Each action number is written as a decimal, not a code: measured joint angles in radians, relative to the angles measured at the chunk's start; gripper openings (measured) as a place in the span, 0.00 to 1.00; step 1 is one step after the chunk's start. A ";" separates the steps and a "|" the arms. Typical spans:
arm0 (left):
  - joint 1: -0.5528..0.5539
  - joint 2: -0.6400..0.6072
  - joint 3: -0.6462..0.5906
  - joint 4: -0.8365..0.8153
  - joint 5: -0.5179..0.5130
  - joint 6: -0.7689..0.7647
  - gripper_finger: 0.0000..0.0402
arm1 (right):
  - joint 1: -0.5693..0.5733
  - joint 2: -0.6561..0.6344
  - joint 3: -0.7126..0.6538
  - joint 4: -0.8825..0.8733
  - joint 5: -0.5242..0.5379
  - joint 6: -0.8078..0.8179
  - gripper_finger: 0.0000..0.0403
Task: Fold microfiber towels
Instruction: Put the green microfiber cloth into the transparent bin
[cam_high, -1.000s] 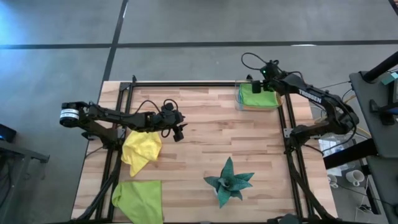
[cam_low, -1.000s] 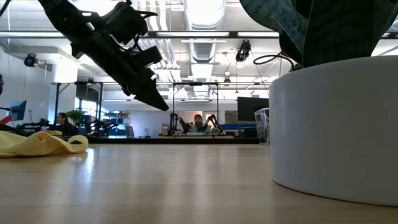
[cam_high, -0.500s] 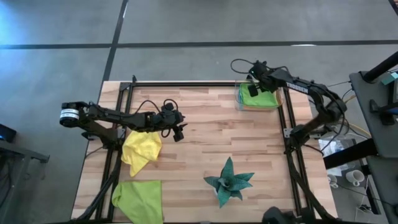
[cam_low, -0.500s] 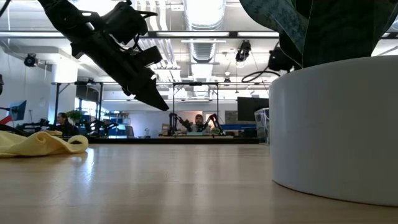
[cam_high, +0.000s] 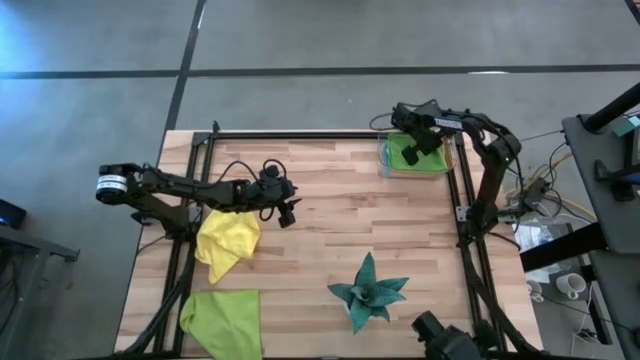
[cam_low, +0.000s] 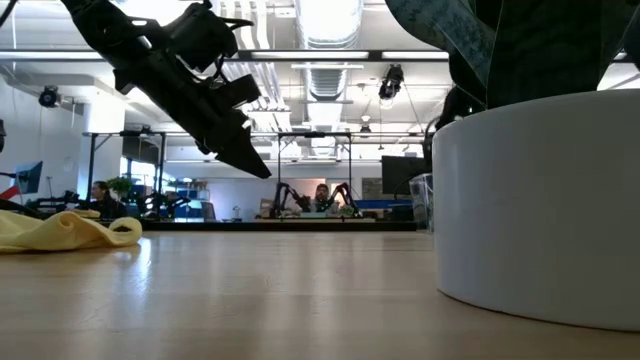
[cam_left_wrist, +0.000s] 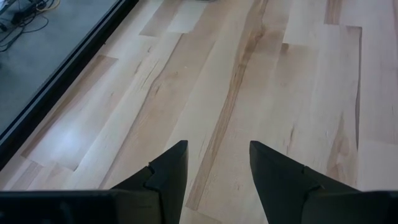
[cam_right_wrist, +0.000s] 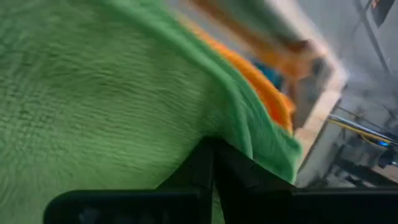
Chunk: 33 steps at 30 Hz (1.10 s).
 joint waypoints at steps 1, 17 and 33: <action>0.000 0.000 0.000 0.000 0.000 0.000 0.39 | 0.000 0.015 -0.009 0.003 0.001 -0.009 0.02; 0.000 0.000 0.000 0.005 0.000 0.000 0.39 | 0.007 -0.128 0.001 0.006 0.132 -0.087 0.02; 0.001 0.000 0.000 0.000 0.000 -0.002 0.39 | 0.000 0.003 -0.021 0.080 0.202 -0.151 0.02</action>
